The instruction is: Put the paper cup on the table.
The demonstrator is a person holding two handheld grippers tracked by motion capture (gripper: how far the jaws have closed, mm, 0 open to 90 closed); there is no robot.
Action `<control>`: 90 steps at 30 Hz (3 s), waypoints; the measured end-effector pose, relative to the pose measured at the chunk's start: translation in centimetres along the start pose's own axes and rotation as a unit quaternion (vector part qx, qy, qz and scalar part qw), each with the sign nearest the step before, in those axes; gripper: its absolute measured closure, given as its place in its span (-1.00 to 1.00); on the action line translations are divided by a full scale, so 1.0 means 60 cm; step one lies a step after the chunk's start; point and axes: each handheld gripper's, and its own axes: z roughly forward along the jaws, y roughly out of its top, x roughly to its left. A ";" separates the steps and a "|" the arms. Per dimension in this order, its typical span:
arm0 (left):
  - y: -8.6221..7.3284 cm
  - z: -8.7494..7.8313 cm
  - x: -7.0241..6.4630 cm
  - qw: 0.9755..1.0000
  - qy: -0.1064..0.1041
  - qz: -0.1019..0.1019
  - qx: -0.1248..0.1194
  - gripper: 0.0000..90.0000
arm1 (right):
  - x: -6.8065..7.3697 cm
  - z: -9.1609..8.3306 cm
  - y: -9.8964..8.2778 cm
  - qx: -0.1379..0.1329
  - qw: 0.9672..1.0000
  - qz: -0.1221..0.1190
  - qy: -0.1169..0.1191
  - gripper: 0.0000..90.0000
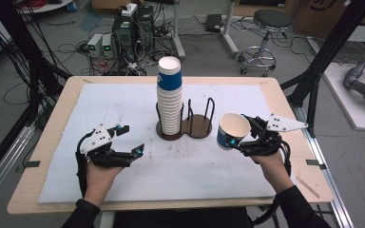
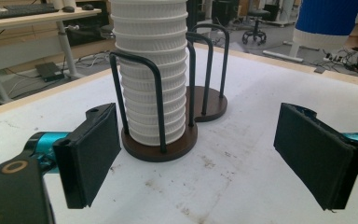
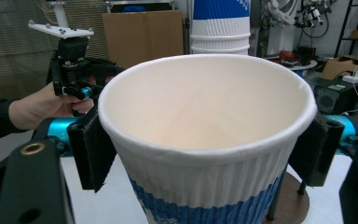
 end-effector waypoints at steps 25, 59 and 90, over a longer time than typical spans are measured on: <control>-0.002 0.000 0.001 1.000 -0.002 -0.003 0.001 -0.68 | -0.076 -0.019 0.005 0.012 0.997 0.012 -0.074 -0.53; -0.006 0.006 0.000 1.000 -0.012 -0.004 0.008 -0.68 | -0.182 -0.032 -0.020 0.022 0.986 0.043 -0.157 -0.53; -0.008 0.007 -0.002 1.000 -0.015 -0.001 0.010 -0.68 | -0.217 0.020 -0.112 0.028 0.967 0.089 -0.237 -0.53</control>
